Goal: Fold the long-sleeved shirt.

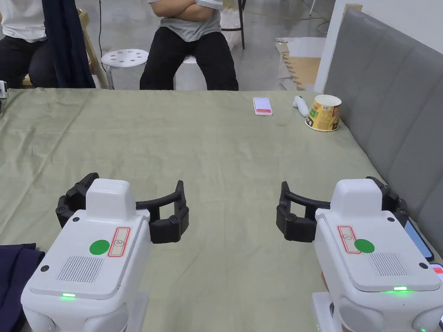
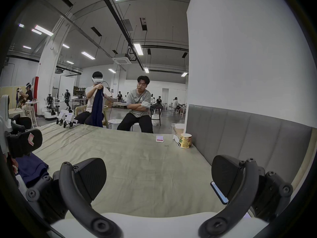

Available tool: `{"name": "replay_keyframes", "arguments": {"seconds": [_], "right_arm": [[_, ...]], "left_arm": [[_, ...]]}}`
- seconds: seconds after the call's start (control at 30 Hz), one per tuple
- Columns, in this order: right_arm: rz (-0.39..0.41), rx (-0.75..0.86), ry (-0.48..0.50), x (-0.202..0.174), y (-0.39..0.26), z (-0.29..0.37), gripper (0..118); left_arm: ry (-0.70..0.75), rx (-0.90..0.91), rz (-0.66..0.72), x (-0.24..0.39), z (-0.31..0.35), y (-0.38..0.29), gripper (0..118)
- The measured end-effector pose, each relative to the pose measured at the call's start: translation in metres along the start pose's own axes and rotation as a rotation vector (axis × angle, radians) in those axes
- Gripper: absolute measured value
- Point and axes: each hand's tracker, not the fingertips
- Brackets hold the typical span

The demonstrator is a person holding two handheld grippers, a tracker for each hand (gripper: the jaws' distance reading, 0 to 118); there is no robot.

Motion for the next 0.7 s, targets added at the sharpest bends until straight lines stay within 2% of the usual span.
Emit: {"name": "replay_keyframes", "arguments": {"seconds": [0.7], "right_arm": [[0.009, -0.005, -0.017, -0.0005, -0.0013, 0.0000, 118]], "left_arm": [[0.018, 0.004, 0.004, -0.0029, 0.0029, 0.0018, 111]]}}
